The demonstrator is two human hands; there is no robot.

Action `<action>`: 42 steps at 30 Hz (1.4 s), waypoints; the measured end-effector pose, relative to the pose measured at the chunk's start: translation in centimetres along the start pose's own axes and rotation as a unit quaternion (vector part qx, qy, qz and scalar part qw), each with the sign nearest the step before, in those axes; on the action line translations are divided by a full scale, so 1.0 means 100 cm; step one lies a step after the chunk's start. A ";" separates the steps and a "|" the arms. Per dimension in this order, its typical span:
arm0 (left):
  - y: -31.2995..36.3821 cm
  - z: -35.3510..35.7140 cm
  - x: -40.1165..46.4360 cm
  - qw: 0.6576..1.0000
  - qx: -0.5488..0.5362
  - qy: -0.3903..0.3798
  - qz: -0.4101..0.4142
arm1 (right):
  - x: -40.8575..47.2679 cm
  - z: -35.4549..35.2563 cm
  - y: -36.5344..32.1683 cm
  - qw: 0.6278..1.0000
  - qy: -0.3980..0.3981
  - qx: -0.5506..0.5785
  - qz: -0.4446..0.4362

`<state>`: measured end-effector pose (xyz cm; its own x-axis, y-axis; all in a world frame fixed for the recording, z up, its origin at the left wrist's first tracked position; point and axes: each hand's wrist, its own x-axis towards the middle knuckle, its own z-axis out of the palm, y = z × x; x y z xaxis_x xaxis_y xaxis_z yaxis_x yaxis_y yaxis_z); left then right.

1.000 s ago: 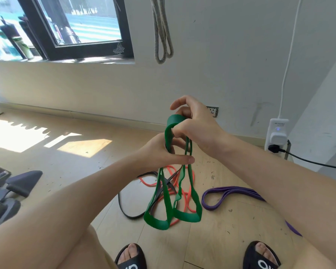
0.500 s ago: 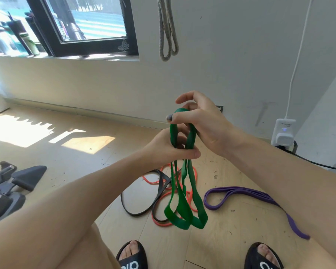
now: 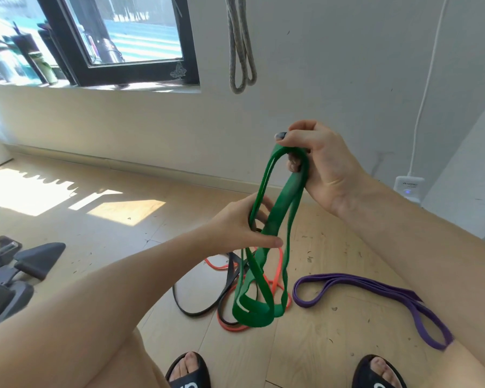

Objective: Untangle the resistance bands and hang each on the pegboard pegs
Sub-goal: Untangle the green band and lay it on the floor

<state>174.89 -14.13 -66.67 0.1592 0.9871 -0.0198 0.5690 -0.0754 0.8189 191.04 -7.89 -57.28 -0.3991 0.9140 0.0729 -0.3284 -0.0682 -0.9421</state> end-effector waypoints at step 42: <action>-0.005 0.005 0.010 0.999 -0.006 -0.032 0.011 | 0.013 -0.039 -0.003 0.985 0.132 0.075 0.083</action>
<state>175.14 -13.16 -67.41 0.2228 0.9741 -0.0385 0.5553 -0.0944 0.8262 193.96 -5.07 -58.14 -0.2282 0.9560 -0.1844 -0.4080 -0.2659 -0.8734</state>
